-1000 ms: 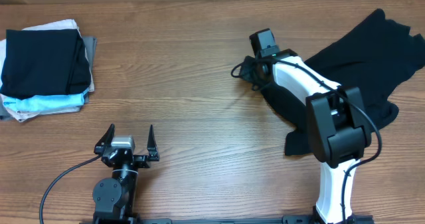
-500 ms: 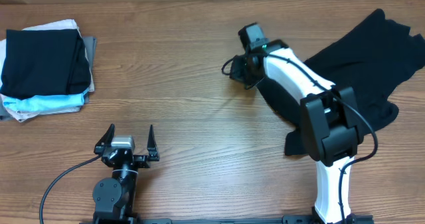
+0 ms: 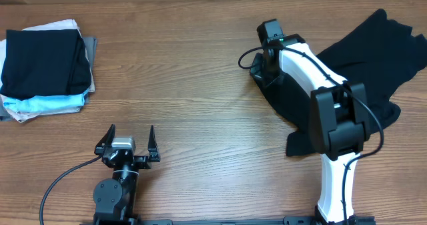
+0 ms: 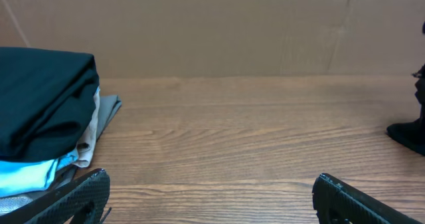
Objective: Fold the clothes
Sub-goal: 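Drag the grasped black t-shirt leftward toward the table center with the right gripper, then pull the t-shirt further left and release it flat with the right gripper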
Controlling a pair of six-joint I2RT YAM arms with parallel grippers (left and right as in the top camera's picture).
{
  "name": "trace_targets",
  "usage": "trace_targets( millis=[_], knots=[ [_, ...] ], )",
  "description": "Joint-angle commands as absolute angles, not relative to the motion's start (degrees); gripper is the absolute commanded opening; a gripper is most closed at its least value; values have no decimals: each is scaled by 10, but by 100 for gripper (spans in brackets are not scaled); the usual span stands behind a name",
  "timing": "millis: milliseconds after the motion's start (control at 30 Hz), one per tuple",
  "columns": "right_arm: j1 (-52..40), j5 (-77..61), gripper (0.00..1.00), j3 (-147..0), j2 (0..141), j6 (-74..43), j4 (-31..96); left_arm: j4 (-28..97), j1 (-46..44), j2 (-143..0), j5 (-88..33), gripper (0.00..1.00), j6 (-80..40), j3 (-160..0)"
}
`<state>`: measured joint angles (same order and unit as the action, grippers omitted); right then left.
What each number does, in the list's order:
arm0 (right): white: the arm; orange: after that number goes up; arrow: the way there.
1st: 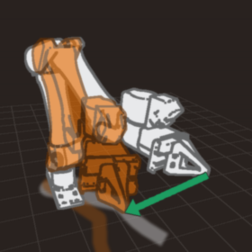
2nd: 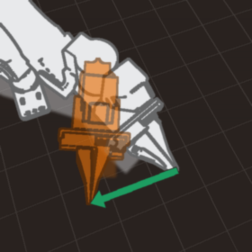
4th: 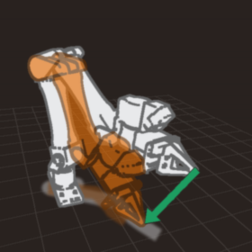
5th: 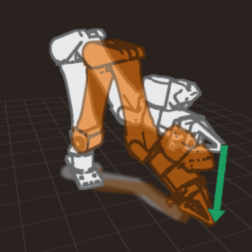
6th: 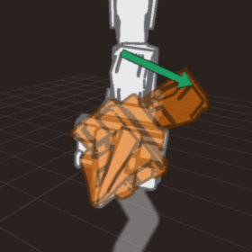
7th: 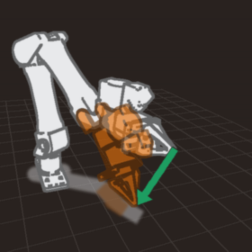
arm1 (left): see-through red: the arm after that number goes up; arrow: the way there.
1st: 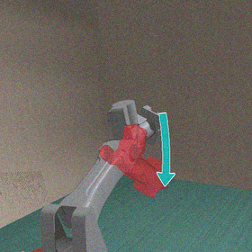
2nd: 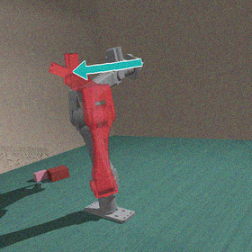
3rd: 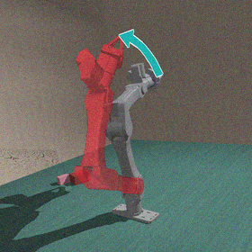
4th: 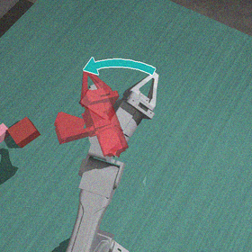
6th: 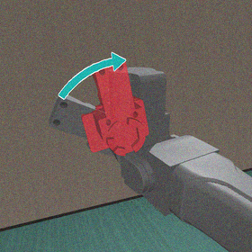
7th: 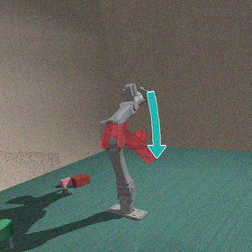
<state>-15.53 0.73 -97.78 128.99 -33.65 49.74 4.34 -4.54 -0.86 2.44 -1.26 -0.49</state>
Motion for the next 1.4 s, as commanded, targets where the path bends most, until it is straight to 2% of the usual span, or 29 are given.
trace_targets(
  millis=[0, 167, 267, 500, 800, 967, 1100, 1233, 1367],
  knots=[
    [-160, 25, 4, -982, 1325, -348, 496, 41, -50, -3, 32, 100, -2, -3],
    [-164, 3, 4, -982, 1336, -357, 487, 41, -50, -3, 32, 100, -2, -3],
    [-168, -58, 4, -982, 1336, -366, 471, 41, -50, -3, 32, 100, -2, -3],
    [-211, -62, 4, -982, 1337, -410, 404, 41, -50, -3, 32, 100, -2, -3],
    [-282, -61, 4, -982, 1368, -465, 210, 41, -50, -3, 32, 100, -2, -3],
    [-308, -61, 4, -982, 1396, -455, 54, 41, -50, -3, 32, 100, -2, -3],
    [-312, -65, 4, -984, 1398, -446, -16, 41, -50, -3, 32, 100, -2, -3],
    [-297, -100, 4, -1027, 1383, -363, 29, 41, -50, -3, 32, 100, -2, -3],
    [-269, -68, 4, -1117, 1351, -297, 247, 41, -50, -3, 32, 100, -2, -3]
  ],
)
